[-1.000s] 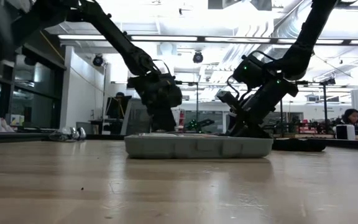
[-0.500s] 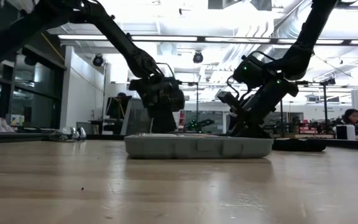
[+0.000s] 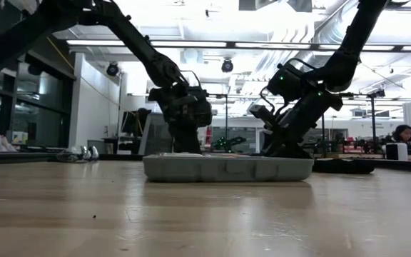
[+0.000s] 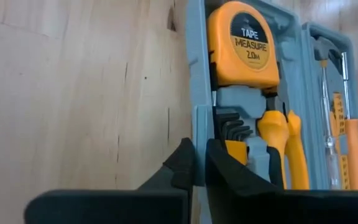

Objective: Prefit tool cases
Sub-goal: Close the gray toolbox

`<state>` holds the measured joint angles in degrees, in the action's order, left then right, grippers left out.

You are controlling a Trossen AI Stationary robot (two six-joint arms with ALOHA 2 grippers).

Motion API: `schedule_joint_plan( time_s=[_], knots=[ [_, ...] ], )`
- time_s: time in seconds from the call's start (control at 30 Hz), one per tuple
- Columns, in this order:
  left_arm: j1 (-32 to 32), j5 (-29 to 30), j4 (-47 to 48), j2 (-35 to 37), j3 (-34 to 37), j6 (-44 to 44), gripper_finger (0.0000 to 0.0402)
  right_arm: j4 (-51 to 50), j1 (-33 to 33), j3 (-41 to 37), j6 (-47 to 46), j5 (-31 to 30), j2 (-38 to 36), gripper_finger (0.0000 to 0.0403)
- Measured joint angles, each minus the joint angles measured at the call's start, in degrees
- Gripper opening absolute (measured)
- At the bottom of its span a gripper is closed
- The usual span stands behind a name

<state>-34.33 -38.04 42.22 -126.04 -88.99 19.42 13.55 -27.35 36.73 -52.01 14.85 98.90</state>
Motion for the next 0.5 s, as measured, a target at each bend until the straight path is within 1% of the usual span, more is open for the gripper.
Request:
schedule_joint_plan(
  time_s=[0.1, 0.2, 0.27, 0.33, 0.4, 0.5],
  knots=[
    [0.01, 1.40, 1.48, 0.42, -0.02, 0.15, 0.0007, -2.10, 0.30, -0.17, 0.49, 0.23, -1.78, 0.0000],
    [-0.28, 3.40, 3.25, 1.31, 0.02, 0.71, 0.0005, -6.70, 2.21, -0.15, 1.88, -0.35, -6.38, 0.0000],
    [-0.83, 5.06, 4.58, 2.13, 0.11, 1.34, 0.0004, -11.29, 4.55, -0.13, 2.65, -1.62, -9.93, 0.0000],
    [-1.30, 8.43, 5.76, 3.02, 0.11, 2.18, 0.0003, -15.09, 7.36, -0.15, 2.94, -2.86, -13.51, 0.0000],
    [-1.91, 10.95, 7.35, 3.90, 0.11, 3.05, 0.0003, -17.28, 10.56, -0.11, 2.35, -3.98, -16.83, 0.0000],
    [-3.10, 13.43, 9.16, 5.00, 0.15, 3.25, 0.0002, -19.57, 16.03, -0.11, 0.05, -6.60, -19.40, 0.0000]
  ],
)
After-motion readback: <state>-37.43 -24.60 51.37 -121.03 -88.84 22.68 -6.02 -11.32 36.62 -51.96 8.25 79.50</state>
